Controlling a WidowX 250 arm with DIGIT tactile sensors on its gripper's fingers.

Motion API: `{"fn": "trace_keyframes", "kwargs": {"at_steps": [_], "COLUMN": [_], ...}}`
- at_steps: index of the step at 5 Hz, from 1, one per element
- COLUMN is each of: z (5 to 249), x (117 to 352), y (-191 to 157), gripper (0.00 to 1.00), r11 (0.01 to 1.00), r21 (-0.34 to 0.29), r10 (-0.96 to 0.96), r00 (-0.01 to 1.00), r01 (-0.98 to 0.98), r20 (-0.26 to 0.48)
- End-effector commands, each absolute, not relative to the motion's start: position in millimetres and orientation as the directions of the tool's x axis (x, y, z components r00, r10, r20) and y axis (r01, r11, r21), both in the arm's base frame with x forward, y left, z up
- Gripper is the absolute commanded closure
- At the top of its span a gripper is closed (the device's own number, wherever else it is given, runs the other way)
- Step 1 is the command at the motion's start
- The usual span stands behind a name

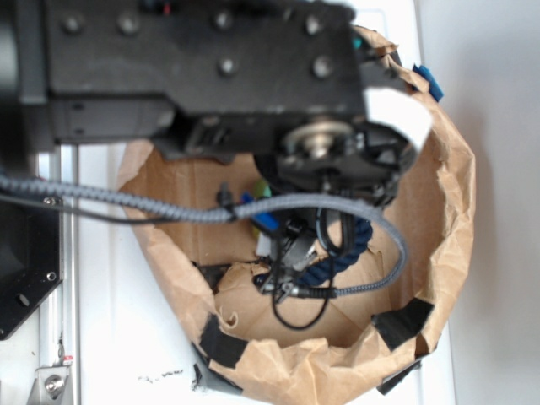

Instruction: Grab the green ball.

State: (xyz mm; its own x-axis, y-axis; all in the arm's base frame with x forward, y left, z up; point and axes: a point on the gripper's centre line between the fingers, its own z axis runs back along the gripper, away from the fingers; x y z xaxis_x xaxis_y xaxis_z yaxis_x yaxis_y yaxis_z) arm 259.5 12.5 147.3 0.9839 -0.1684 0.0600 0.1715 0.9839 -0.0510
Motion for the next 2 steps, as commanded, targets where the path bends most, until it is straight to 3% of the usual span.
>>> {"fn": "trace_keyframes", "kwargs": {"at_steps": [1,2], "z": [183.6,181.4], "x": [252.9,254.1], "y": [7.0,4.5], "gripper": [1.00,1.00], "r11": [0.995,0.995], "r21": [-0.023,0.020], "r10": [-0.095,-0.097], "r00": [0.991,0.991], "r01": [0.097,0.095], "r20": [0.092,0.097]}}
